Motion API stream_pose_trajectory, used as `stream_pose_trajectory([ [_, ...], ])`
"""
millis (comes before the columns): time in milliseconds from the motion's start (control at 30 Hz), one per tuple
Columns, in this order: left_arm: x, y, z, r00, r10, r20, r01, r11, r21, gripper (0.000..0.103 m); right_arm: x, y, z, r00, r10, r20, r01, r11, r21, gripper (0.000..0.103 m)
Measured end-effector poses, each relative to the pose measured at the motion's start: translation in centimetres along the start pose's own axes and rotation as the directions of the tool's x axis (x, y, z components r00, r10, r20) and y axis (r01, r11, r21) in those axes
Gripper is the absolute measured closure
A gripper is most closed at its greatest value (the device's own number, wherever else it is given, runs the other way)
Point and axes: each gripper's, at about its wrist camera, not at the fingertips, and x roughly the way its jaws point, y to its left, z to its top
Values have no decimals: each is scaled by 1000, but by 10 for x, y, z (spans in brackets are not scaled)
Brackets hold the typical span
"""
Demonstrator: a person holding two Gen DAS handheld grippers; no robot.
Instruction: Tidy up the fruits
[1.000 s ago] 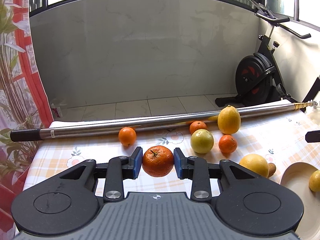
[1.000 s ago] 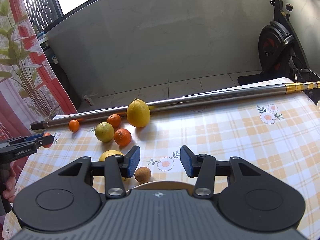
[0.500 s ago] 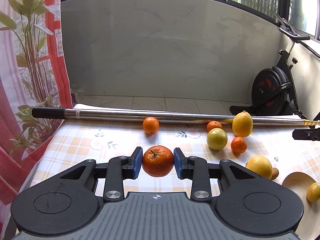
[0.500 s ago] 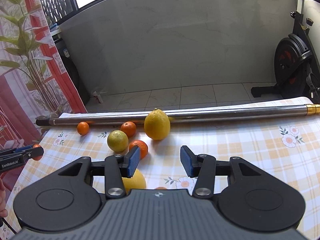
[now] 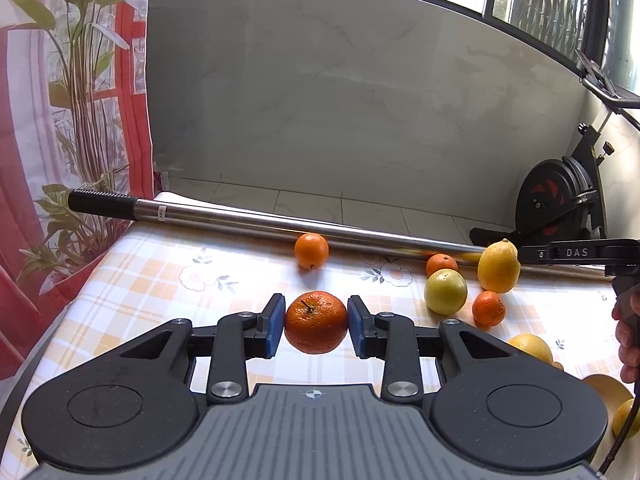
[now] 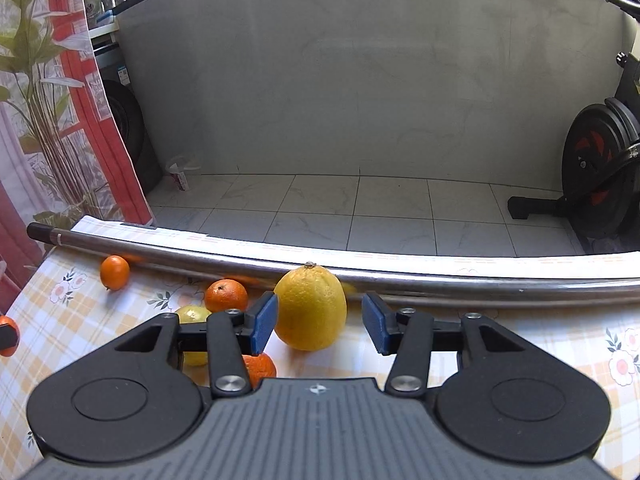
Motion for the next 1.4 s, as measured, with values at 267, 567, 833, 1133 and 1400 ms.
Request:
stream_pose_trajectory([
  [267, 11, 1, -5, 1000, -4, -22, 4, 1000, -6, 67, 36, 3, 5, 999, 1, -48, -2, 1000, -22, 39],
  [567, 19, -1, -7, 999, -4, -36, 5, 1000, 6, 67, 56, 1, 6, 995, 3, -104, -4, 1000, -8, 40],
  [833, 19, -4, -10, 999, 0, -36, 0, 1000, 12, 67, 56, -6, 2, 992, 33, -125, -25, 998, 65, 46],
  [1133, -1, -9, -9, 1000, -6, -9, 6, 1000, 26, 67, 11, -21, -4, 995, 70, -71, -61, 991, 119, 46],
  [1400, -27, -26, -8, 999, -44, 20, 42, 997, 62, 67, -54, -30, -15, 993, 113, -28, -110, 989, 97, 46],
])
